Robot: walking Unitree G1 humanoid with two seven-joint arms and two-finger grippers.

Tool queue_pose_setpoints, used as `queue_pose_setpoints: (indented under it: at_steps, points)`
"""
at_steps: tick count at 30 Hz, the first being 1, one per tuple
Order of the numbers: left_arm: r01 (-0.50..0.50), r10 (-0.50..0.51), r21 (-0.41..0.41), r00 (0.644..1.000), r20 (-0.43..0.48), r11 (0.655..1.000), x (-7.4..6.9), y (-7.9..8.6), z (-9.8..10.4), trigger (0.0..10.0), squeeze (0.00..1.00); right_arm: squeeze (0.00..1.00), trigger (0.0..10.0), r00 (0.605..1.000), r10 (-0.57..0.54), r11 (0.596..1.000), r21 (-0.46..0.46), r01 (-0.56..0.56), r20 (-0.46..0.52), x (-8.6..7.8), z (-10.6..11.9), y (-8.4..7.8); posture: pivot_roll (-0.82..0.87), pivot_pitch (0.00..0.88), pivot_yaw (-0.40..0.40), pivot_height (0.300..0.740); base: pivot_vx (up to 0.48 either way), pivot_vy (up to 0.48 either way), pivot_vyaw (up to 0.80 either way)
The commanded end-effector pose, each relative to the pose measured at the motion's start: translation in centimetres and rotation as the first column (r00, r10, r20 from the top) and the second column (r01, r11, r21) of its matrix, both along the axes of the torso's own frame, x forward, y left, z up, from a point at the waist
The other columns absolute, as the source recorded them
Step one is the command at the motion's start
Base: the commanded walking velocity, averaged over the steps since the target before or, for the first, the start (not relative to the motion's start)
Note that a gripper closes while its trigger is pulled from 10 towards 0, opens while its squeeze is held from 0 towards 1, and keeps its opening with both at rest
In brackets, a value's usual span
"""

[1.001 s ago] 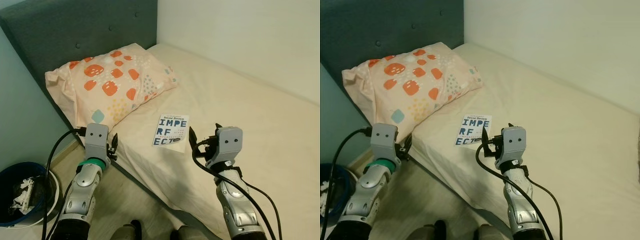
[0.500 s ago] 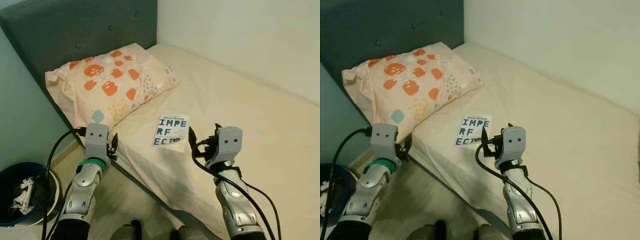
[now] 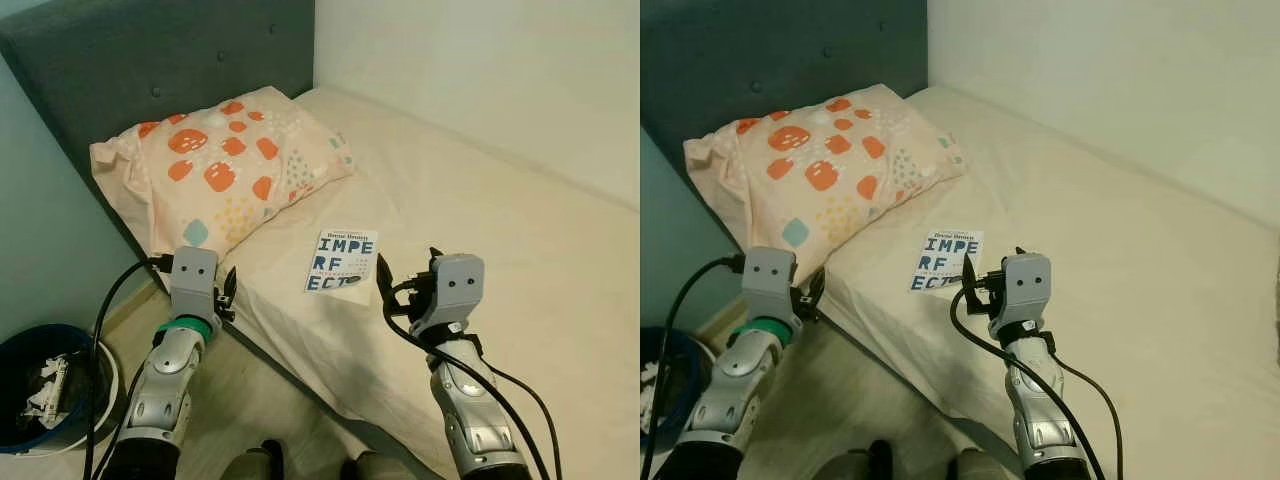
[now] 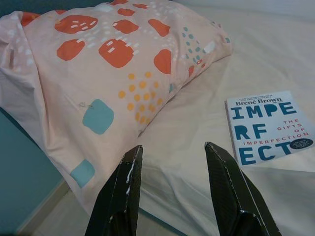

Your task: Clean up the room

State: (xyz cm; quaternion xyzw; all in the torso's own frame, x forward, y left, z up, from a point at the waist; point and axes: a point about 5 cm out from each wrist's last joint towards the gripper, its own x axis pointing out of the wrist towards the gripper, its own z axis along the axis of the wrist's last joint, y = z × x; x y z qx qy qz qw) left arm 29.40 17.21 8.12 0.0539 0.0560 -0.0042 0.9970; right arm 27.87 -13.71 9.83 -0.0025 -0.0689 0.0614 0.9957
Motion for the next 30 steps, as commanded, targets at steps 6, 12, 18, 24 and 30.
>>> queue_pose_setpoints:
  at_steps: [6, 12, 18, 24, 30]
  points:
    - [0.002, -0.002, 0.01, 1.0, -0.028, 1.0, -0.28, 0.01, -0.59, 10.0, 0.0, 0.0, 10.0, 1.0, 0.001, 1.0, -0.001, -0.001, -0.026, -0.29, -0.58, 0.06, -0.15, 0.019, 0.058, 0.731, 0.0, 0.0, 0.0]
    - [0.003, -0.003, 0.011, 1.0, -0.028, 1.0, -0.27, 0.02, -0.58, 10.0, 0.0, 0.0, 10.0, 1.0, 0.0, 1.0, 0.001, 0.0, -0.025, -0.25, -0.57, 0.08, -0.15, 0.019, 0.059, 0.731, 0.0, 0.0, 0.0]
    - [0.003, -0.003, 0.012, 1.0, -0.028, 1.0, -0.23, 0.03, -0.56, 10.0, 0.0, 0.0, 10.0, 1.0, 0.0, 1.0, 0.004, 0.0, -0.025, -0.23, -0.58, 0.11, -0.15, 0.019, 0.059, 0.731, 0.0, 0.0, 0.0]
    - [0.005, -0.004, 0.012, 1.0, -0.03, 1.0, -0.27, 0.02, -0.58, 10.0, 0.0, 0.0, 10.0, 1.0, -0.001, 1.0, 0.009, 0.002, -0.027, -0.3, -0.63, 0.12, -0.15, 0.023, 0.06, 0.731, 0.0, 0.0, 0.0]
    - [0.004, -0.004, 0.011, 1.0, -0.03, 1.0, -0.27, 0.0, -0.57, 10.0, 0.0, 0.0, 10.0, 1.0, -0.001, 1.0, 0.009, 0.002, -0.028, -0.3, -0.62, 0.1, -0.15, 0.025, 0.058, 0.731, 0.0, 0.0, 0.0]
